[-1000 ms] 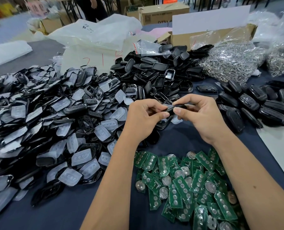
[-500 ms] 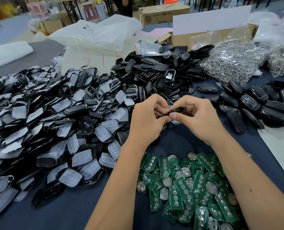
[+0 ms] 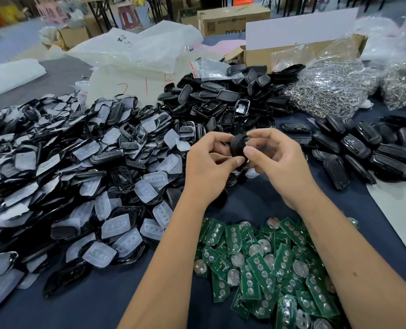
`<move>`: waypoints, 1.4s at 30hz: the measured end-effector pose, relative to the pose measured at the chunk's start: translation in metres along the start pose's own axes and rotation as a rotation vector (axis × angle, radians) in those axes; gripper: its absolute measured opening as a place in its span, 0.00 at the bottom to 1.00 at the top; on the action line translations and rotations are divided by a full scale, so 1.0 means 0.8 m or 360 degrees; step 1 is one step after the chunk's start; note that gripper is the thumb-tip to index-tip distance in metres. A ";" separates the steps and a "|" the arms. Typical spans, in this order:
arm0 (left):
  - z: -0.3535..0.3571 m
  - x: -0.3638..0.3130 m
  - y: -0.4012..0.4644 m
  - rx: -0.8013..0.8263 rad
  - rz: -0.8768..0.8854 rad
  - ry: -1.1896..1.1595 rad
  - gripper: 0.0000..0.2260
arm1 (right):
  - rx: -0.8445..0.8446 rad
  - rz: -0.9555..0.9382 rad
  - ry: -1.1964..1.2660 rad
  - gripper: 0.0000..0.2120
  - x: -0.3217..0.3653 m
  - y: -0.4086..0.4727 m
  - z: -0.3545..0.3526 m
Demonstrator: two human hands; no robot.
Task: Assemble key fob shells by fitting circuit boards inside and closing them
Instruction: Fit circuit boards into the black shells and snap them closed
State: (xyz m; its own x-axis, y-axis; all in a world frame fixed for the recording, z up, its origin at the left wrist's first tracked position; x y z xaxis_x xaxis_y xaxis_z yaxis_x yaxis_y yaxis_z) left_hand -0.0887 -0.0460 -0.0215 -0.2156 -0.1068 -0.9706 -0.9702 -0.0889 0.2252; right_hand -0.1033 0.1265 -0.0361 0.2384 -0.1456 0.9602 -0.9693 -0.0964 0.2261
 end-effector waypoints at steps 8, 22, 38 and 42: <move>0.005 0.003 -0.006 0.0122 -0.0315 -0.0659 0.12 | 0.0016 0.0064 0.0016 0.08 0.002 -0.003 0.006; 0.005 0.002 -0.008 0.0200 -0.0395 -0.0850 0.09 | 0.0056 0.0337 0.0318 0.20 0.001 -0.005 0.011; 0.008 0.007 -0.007 0.0148 -0.0429 -0.0949 0.08 | -0.0135 0.0178 0.0254 0.20 0.003 -0.008 0.010; 0.011 0.006 -0.008 0.0100 -0.0391 -0.0962 0.10 | -0.0266 -0.0067 -0.0110 0.13 0.012 -0.009 0.006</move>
State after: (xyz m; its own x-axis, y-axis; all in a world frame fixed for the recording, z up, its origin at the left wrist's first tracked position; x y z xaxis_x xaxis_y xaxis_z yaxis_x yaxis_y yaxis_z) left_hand -0.0848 -0.0372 -0.0282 0.0068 0.4864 -0.8737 -0.9998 0.0201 0.0034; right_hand -0.0939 0.1210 -0.0292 0.2768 -0.2125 0.9371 -0.9535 0.0600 0.2953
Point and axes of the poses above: each hand's wrist, its own y-axis towards the middle knuckle, its own z-axis out of the palm, x = y × z, the point moved 4 cm from there along y, towards the middle knuckle, and after that the axes turned 9 degrees about -y, right-handed, at the moved point
